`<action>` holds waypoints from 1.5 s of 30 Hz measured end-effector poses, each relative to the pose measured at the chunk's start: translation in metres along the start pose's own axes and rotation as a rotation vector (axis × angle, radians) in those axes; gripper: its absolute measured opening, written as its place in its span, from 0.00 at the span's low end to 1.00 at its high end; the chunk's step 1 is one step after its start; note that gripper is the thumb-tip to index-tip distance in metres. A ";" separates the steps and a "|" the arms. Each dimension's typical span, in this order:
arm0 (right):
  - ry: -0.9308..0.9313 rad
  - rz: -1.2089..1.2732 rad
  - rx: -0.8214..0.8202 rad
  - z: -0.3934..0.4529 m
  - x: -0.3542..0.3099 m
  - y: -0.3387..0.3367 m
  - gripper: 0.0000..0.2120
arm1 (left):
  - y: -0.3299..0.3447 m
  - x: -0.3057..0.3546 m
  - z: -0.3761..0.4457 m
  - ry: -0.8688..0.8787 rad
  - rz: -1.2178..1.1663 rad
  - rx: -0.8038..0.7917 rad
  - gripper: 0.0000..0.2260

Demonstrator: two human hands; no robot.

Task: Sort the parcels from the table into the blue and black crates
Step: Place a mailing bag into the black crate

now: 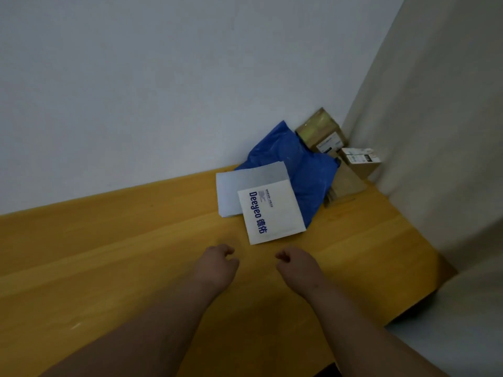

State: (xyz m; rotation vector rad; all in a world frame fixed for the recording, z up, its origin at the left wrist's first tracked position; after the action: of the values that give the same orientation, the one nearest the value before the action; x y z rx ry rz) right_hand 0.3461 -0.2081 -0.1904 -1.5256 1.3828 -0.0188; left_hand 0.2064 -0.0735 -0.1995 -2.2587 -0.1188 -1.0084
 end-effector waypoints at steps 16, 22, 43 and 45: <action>0.275 0.113 -0.071 0.167 0.053 -0.059 0.31 | 0.073 0.065 0.121 -0.133 0.073 -0.040 0.35; 0.123 0.377 -0.255 0.173 0.044 -0.076 0.10 | 0.103 0.075 0.128 -0.175 0.221 -0.026 0.45; -0.057 1.062 -0.416 0.051 -0.051 -0.047 0.08 | -0.014 0.038 -0.043 -0.012 -1.354 0.468 0.11; -0.112 1.051 -0.405 0.034 -0.063 -0.036 0.08 | -0.020 0.025 -0.063 -0.006 -1.352 0.472 0.10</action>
State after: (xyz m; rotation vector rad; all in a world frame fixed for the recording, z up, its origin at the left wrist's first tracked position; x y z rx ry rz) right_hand 0.3719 -0.1470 -0.1458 -0.9045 2.0132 1.0217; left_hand 0.1773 -0.0994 -0.1406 -1.5499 -1.8296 -1.3470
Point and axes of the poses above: each hand's wrist, its own z-axis towards the middle knuckle, its own y-axis out of the palm, x = y × z, the point moved 3 cm from there along z, towards the middle knuckle, and after that the axes turned 4 degrees about -x, right-handed, at the moved point
